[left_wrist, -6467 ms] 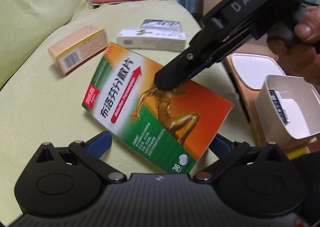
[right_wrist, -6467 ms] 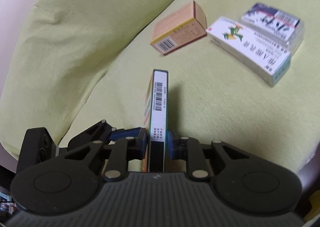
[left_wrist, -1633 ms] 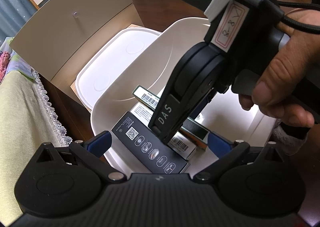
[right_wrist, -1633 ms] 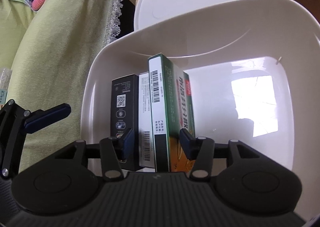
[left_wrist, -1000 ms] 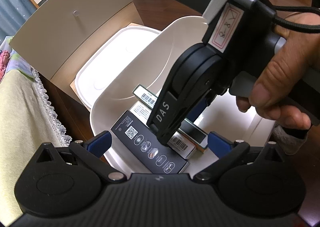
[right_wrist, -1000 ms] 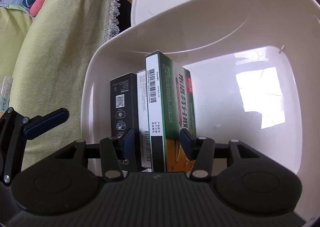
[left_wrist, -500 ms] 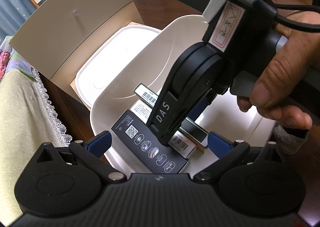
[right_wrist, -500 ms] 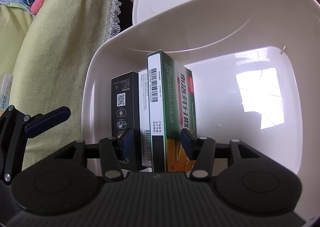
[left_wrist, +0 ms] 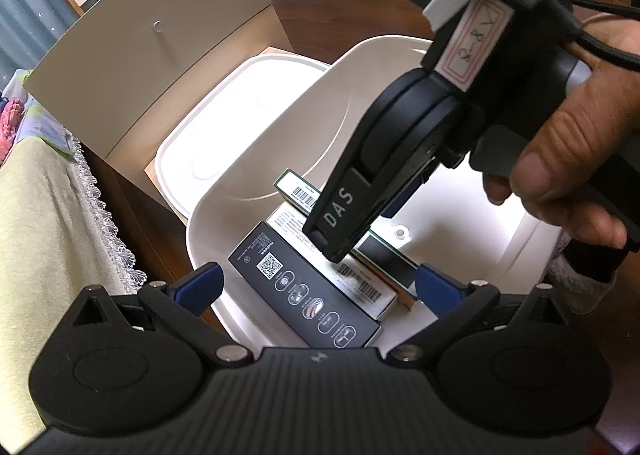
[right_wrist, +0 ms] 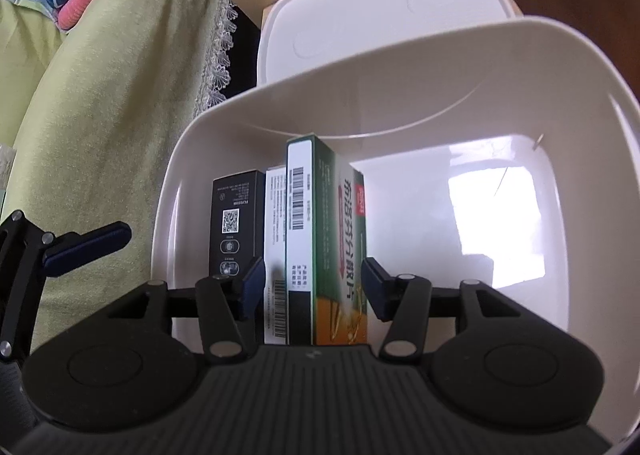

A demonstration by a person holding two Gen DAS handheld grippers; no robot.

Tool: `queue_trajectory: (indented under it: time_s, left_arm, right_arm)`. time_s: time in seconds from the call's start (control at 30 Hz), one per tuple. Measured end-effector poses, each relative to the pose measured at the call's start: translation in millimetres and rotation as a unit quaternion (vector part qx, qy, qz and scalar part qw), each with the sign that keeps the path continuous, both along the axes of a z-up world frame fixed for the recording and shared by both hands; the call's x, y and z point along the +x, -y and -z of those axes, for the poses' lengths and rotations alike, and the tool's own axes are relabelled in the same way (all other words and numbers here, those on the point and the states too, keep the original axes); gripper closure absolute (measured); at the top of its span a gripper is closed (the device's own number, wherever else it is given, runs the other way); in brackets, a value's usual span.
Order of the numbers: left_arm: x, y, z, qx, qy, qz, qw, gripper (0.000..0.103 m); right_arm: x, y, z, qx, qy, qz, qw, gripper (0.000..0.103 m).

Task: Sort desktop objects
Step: 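Open the right tool and move both tools back to the sofa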

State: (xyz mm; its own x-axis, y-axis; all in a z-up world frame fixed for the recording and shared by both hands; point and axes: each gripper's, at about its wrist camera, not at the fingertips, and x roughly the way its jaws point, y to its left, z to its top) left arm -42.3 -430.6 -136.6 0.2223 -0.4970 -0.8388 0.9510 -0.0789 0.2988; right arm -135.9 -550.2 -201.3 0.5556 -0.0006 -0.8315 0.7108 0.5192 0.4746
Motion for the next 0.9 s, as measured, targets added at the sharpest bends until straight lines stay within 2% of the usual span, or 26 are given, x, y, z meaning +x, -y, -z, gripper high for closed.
queue_trajectory:
  time_s: [0.33, 0.7, 0.83, 0.9]
  left_arm:
    - [11.1, 8.9, 1.3, -0.011, 0.000, -0.013, 0.9999, 0.000]
    - [18.0, 9.5, -0.9, -0.022, 0.005, -0.027, 0.9994, 0.000]
    - [25.4, 12.6, -7.9, -0.043, -0.002, -0.037, 0.9984, 0.000]
    - [27.8, 7.9, -17.9, -0.072, -0.004, -0.035, 0.9968, 0.000]
  right_arm:
    - [5.1, -1.9, -25.9, -0.066, -0.006, -0.002, 0.998, 0.053]
    - [0.5, 0.1, -41.2, -0.082, 0.005, 0.005, 0.997, 0.053]
    - [-0.3, -1.0, -45.3, -0.086, 0.009, 0.004, 0.996, 0.053]
    - [-0.9, -1.2, -47.9, -0.082, 0.011, 0.006, 0.997, 0.053]
